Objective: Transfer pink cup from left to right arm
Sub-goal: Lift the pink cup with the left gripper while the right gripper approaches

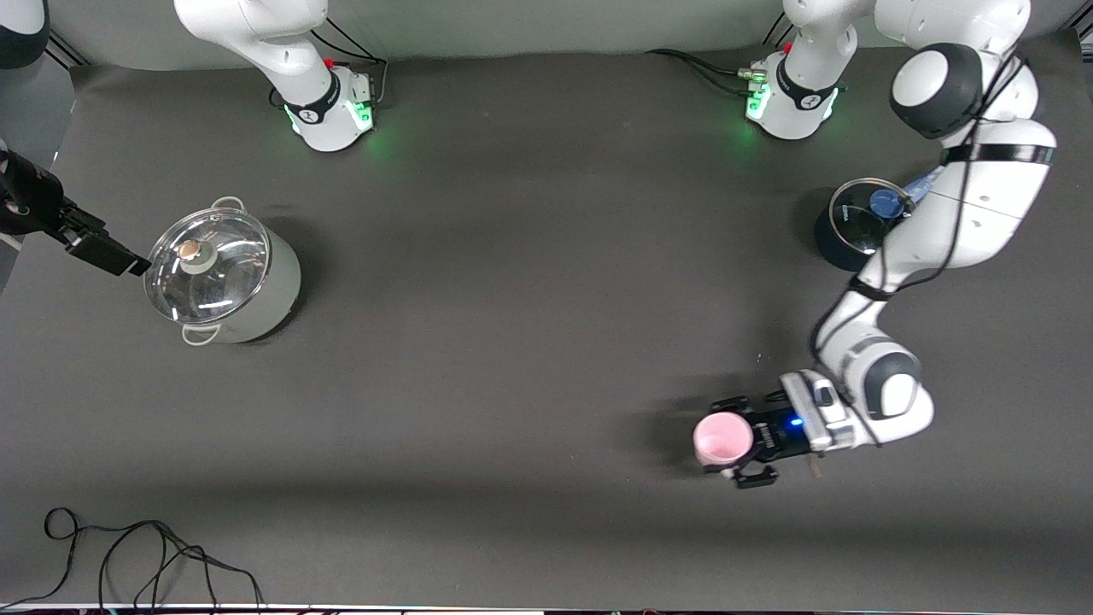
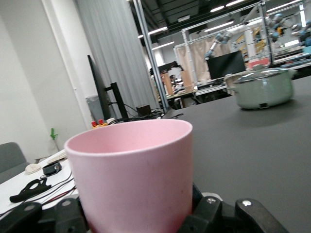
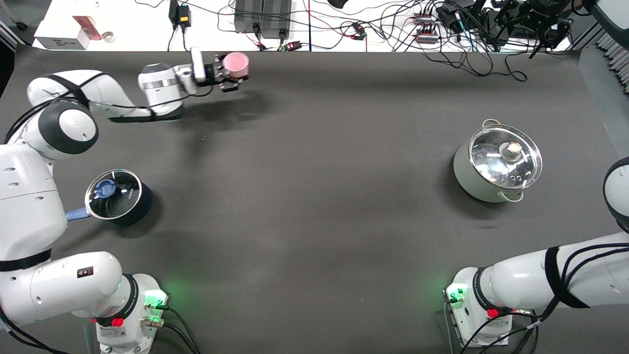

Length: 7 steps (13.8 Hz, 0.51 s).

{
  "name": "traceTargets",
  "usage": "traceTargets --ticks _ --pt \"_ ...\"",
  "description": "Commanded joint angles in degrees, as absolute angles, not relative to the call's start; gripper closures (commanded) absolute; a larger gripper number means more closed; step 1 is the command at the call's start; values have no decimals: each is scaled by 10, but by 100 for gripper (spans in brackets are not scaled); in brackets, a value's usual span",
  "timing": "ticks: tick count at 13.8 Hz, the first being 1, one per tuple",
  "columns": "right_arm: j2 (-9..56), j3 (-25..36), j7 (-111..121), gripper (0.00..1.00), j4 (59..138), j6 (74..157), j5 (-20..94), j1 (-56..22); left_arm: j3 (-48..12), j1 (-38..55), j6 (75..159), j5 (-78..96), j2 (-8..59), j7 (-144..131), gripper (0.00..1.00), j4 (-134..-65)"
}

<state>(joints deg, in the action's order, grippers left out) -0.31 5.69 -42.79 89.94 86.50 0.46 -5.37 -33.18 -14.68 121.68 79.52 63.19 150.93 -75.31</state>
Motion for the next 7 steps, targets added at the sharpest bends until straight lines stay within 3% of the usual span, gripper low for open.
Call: traceTargets --ticks 1,7 --pt "-6 55 -465 0 890 843 9 -54 -378 -100 1316 866 636 1499 100 -739" --pt "-1 55 -461 0 882 843 20 -53 -449 38 1548 923 635 1419 100 -634"
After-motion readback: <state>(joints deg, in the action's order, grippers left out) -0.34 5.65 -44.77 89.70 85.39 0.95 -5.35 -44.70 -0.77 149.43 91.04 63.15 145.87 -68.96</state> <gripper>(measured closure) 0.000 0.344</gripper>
